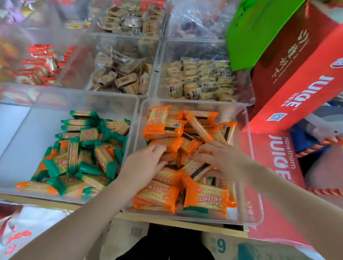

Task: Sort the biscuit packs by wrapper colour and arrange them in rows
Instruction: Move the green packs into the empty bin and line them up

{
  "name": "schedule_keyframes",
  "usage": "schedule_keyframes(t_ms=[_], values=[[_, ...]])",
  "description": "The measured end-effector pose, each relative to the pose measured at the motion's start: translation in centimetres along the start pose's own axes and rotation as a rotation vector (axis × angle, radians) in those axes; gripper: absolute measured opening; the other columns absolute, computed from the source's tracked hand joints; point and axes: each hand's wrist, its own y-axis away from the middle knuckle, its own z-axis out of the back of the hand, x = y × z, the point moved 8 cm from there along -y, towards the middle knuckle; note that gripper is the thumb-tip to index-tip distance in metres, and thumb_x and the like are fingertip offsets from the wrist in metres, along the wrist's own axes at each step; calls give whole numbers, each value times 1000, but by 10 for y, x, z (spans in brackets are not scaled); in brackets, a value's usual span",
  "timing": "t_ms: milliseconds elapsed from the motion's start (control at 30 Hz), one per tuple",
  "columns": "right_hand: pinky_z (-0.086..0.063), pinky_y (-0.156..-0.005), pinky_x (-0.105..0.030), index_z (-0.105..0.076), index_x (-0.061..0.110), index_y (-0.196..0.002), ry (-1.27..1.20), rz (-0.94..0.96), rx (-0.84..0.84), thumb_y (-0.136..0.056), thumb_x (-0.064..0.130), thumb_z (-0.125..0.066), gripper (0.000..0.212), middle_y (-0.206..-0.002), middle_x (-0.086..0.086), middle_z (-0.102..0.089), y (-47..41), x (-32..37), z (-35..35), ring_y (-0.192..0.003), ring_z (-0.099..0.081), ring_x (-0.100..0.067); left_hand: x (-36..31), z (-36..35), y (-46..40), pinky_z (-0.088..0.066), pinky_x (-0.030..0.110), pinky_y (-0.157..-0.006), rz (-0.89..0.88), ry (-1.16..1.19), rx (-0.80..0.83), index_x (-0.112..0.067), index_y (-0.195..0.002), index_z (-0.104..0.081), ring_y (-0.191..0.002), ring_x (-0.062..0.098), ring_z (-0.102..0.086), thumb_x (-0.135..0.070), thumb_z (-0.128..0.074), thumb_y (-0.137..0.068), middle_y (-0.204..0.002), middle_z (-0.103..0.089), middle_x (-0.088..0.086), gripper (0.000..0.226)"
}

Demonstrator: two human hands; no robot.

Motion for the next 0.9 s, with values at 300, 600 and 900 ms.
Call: schedule_keyframes(t_ms=[300,600,900], values=[[-48,-78,-39,-64,17,-104,49,-367,-169,-61,38,-83,53,-104,-6,-61,22,-68,25,-96,-54,-28,-19,-14,-10,-48,33,-72,113,-169,179,-19,-122,-42,-98,21,-61,-49,-50,-89,-114,-60,0,46],[-53,-73,-45,-70,17,-98,-71,73,-113,-67,10,-79,33,-104,-4,-66,2,1,15,-91,-62,-29,-46,-24,-24,-41,33,-87,-22,-251,240,-19,-132,-43,-111,22,-53,-32,-55,-91,-129,-50,-1,45],[-34,-105,-39,-48,30,-134,77,344,180,-78,16,-69,61,-143,6,-44,8,34,-29,-132,-40,-25,-41,-3,-7,-48,33,-79,-108,-83,74,-17,-96,-66,-93,18,-60,-24,-56,-90,-98,-65,-3,14]])
